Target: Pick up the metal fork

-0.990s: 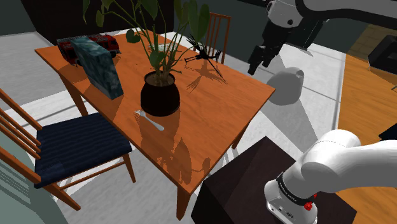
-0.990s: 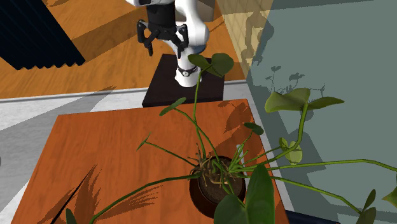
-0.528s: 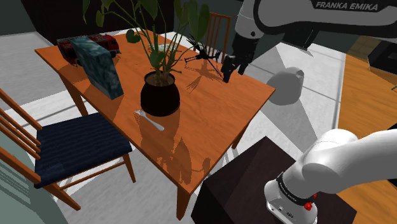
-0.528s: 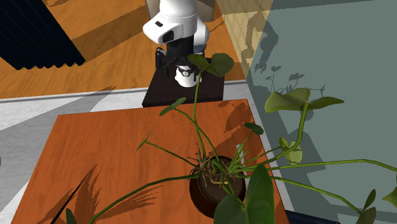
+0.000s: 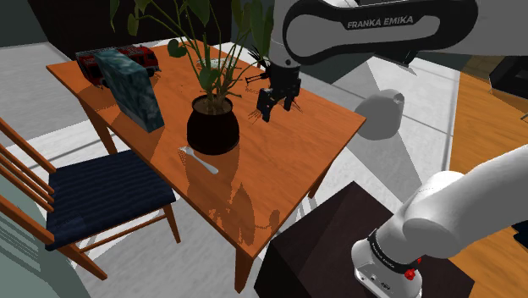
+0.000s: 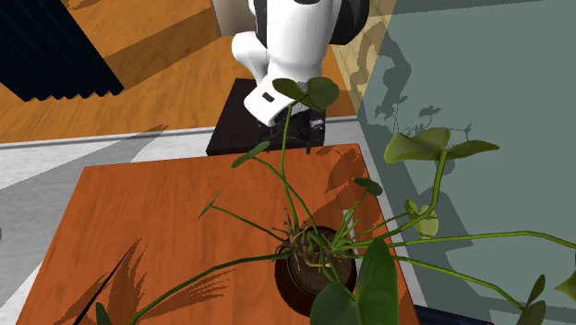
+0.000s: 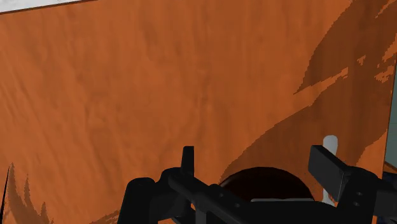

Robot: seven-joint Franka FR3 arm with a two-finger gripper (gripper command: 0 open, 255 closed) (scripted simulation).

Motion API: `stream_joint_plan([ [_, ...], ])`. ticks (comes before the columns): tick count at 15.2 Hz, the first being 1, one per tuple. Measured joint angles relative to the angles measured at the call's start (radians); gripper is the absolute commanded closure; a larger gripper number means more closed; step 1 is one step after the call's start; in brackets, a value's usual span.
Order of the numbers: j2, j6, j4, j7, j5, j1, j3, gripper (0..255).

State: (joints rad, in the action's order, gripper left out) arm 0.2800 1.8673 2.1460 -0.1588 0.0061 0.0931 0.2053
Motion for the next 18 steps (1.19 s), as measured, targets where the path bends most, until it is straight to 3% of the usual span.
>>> stream_joint_plan([
  [14, -0.516, 0.09, -0.329, -0.182, -0.081, 0.087, 0.102, 0],
  [16, -0.583, 0.081, -0.391, -0.205, -0.095, 0.108, 0.106, 0],
  [18, -0.658, -0.014, -0.481, -0.226, -0.113, 0.133, 0.11, 0],
])
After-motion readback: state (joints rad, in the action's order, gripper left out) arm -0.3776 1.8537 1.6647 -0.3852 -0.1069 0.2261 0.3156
